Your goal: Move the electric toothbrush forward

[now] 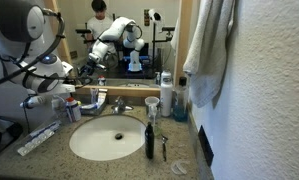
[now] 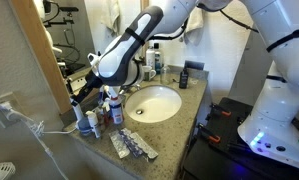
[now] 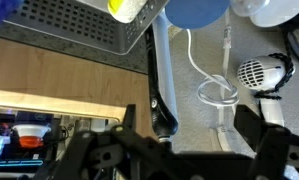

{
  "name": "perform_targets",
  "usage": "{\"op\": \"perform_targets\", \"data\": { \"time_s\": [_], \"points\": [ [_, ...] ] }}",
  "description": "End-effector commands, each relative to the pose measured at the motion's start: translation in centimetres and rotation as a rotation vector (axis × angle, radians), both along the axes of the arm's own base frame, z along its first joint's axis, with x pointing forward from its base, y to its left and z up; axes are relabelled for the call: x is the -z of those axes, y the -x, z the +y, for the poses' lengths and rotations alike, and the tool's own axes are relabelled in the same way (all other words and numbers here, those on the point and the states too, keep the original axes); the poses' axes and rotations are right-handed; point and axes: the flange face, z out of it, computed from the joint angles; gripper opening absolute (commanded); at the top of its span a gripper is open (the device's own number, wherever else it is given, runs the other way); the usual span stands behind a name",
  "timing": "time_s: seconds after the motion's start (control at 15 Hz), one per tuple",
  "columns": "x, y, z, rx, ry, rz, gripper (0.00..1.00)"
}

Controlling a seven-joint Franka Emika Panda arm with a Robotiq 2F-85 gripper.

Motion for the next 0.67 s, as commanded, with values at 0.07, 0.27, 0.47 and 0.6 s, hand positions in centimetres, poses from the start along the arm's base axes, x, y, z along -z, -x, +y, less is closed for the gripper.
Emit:
{"op": "perform_targets", "data": {
  "time_s": [0.07,0.27,0.47,0.6],
  "points": [
    [0.6,-1.7,0.4,-0.003,-0.024,-0.052,1.0],
    [0.8,-2.4,0.6,-0.005,-0.033,-0.064,1.0],
    [1.0,-2.8,0.8,-0.01,-0.035,-0.072,0.68],
    [1.1,-3.0,0.8,-0.01,-0.034,-0.076,0.51]
  ]
}}
